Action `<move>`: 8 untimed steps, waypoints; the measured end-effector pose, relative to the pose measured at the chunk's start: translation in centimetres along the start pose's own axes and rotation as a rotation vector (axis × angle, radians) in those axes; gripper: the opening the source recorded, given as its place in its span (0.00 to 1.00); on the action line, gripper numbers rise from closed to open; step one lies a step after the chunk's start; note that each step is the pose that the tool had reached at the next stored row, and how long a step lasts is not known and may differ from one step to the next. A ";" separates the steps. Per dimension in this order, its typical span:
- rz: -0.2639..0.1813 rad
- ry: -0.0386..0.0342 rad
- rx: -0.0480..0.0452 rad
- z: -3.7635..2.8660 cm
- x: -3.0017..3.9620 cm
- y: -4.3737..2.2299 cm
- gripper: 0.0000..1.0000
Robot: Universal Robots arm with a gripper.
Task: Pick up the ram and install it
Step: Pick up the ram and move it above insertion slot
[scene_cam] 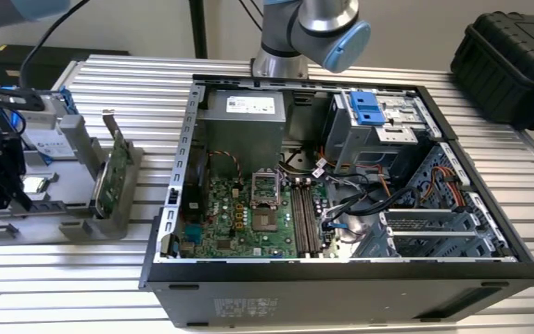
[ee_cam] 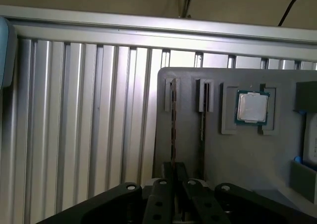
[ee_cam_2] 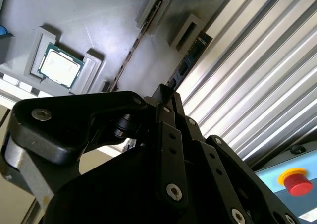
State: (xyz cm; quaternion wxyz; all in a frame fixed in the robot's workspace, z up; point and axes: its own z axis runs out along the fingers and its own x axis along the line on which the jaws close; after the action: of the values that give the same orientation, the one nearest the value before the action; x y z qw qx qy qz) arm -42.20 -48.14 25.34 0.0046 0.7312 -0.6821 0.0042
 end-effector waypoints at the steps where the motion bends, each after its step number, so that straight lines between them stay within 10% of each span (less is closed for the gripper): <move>1: 0.000 0.0001 -0.0001 -0.05 0.00 0.00 0.00; 8: 0.000 0.0000 0.0000 -0.31 0.00 0.00 0.00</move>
State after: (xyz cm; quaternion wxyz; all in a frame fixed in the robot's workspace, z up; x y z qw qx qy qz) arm -42.20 -48.14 25.64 0.0046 0.7312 -0.6821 0.0041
